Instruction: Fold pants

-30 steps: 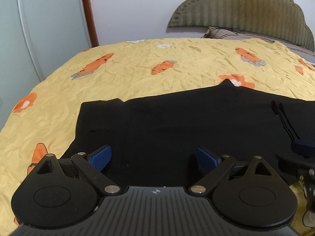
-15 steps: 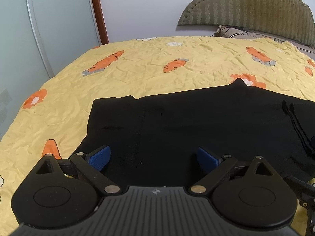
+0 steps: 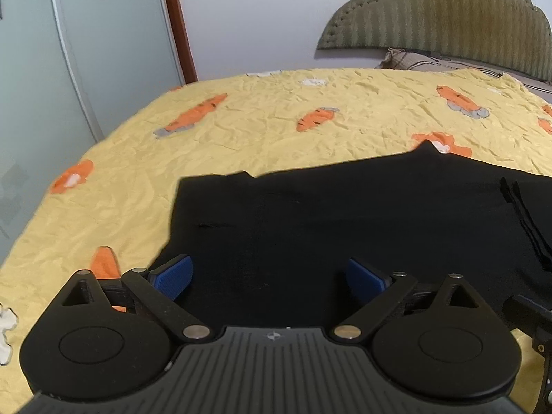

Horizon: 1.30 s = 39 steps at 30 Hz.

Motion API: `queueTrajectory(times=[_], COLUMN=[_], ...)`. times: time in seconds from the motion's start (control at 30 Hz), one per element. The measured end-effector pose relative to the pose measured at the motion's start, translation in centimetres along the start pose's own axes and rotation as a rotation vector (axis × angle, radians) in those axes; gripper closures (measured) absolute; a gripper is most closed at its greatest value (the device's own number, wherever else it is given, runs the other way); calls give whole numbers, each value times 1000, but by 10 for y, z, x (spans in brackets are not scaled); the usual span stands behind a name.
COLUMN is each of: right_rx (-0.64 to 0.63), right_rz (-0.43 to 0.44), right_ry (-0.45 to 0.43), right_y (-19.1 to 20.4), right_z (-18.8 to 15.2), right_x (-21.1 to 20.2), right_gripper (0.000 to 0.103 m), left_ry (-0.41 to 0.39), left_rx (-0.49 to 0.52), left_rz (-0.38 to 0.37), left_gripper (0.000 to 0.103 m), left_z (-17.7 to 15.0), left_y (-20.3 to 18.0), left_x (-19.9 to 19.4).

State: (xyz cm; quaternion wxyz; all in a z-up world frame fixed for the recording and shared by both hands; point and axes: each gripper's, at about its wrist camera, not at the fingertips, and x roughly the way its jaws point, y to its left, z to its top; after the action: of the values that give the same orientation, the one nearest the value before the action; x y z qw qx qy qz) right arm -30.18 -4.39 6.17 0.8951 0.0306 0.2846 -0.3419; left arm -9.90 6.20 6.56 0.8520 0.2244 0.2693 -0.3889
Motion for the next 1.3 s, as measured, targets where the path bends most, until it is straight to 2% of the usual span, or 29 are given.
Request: queueTrajectory(times=[0.13, 0.23, 0.4, 0.53, 0.7, 0.83, 0.97, 1.0, 1.17, 1.3], right_rx=[-96, -159, -148, -123, -181, -351, -589, -650, -838, -897], right_rz=[18, 45, 65, 84, 114, 143, 105, 101, 86, 101], right_ry=[-55, -80, -58, -112, -91, -131, -218, -228, -212, -169], right_y=[19, 33, 39, 36, 50, 82, 130, 142, 180, 192], right_z=[2, 4, 9, 13, 18, 24, 19, 16, 3, 0], right_x=[0, 3, 15, 12, 16, 17, 24, 29, 56, 72], right_gripper=[5, 5, 5, 5, 5, 6, 6, 7, 37, 45], left_ry=[-19, -21, 2, 9, 15, 43, 81, 84, 99, 127], left_rx=[-42, -46, -61, -58, -77, -176, -294, -314, -345, -371], left_rz=[21, 77, 108, 140, 168, 153, 119, 127, 161, 117], left_gripper=[3, 3, 3, 3, 3, 3, 4, 4, 4, 4], left_z=[1, 2, 3, 3, 5, 9, 11, 11, 9, 8], left_y=[19, 29, 35, 36, 46, 80, 118, 125, 145, 152], left_x=[-5, -2, 2, 5, 3, -1, -2, -3, -2, 2])
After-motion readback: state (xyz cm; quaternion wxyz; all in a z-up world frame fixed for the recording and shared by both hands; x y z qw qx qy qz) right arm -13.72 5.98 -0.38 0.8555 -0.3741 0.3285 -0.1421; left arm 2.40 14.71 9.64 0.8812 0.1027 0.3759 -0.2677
